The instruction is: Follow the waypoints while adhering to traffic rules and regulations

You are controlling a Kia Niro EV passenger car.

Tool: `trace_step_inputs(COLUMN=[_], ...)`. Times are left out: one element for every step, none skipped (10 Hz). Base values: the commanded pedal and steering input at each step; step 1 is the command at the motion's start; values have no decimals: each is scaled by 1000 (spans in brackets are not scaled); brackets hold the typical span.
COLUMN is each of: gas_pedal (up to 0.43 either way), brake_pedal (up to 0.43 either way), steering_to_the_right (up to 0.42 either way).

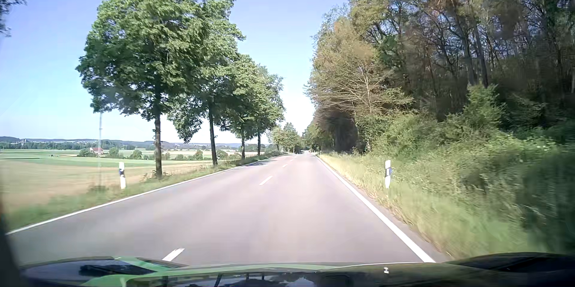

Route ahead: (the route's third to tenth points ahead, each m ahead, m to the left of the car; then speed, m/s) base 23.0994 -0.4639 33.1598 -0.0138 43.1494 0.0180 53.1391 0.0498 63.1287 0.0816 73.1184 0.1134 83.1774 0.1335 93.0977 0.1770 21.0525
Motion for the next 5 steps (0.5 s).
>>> trace_step_inputs(gas_pedal=[177, 177, 177, 177, 177], brake_pedal=[0, 0, 0, 0, 0], steering_to_the_right=[-3, -3, -3, -2, -3])
